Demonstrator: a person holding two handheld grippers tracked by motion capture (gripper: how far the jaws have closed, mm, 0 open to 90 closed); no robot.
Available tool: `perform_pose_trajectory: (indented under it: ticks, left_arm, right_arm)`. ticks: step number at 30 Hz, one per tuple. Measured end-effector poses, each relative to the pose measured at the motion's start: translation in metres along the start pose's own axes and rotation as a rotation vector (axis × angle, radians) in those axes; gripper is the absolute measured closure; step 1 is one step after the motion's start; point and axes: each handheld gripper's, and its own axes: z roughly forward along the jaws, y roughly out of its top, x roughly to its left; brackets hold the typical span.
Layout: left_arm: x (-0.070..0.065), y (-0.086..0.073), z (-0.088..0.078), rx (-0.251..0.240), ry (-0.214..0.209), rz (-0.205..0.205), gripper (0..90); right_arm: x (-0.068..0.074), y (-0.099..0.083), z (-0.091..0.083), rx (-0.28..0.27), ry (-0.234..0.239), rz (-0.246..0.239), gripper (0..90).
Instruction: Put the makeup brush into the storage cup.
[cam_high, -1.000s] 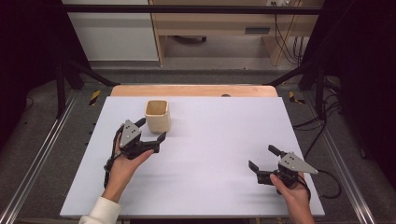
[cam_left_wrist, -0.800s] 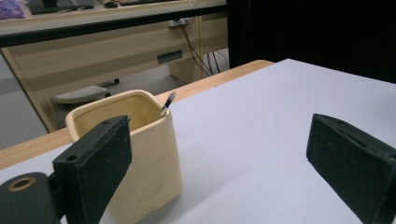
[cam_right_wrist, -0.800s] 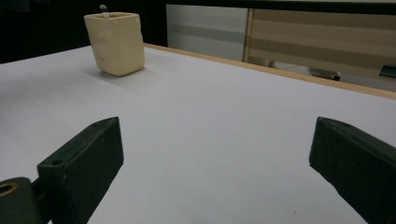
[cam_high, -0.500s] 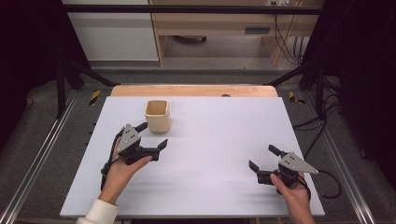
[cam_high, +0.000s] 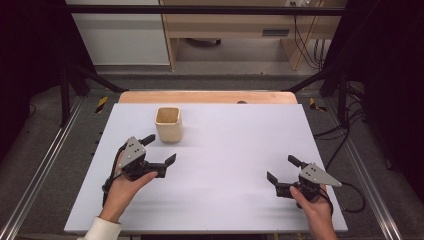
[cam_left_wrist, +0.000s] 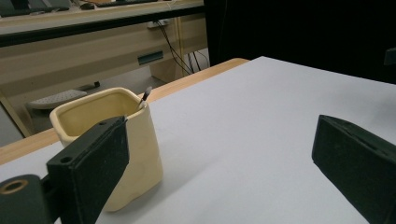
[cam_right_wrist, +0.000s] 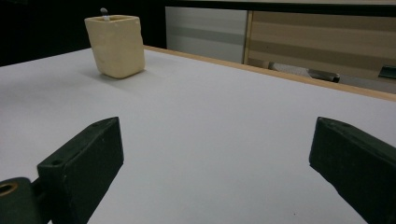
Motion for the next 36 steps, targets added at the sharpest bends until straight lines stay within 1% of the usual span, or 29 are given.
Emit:
perform_pose_trajectory:
  ticks: [10,18,30,36]
  left_arm:
    - [0.002,-0.001,-0.011,-0.005,-0.014,0.01,2.8]
    - [0.004,-0.002,-0.018,-0.009,-0.012,0.007,2.8]
    - [0.008,-0.009,-0.027,-0.001,-0.007,0.009,2.1]
    - [0.01,-0.014,-0.032,-0.002,-0.003,0.001,2.1]
  right_arm:
    - [0.0,0.0,0.0,0.001,0.0,0.006,3.4]
    - [0.001,0.0,0.0,0.0,0.001,0.004,3.4]
    - [0.001,0.0,0.0,0.002,0.001,0.007,3.4]
    - [0.001,0.0,0.0,0.003,0.002,0.005,3.4]
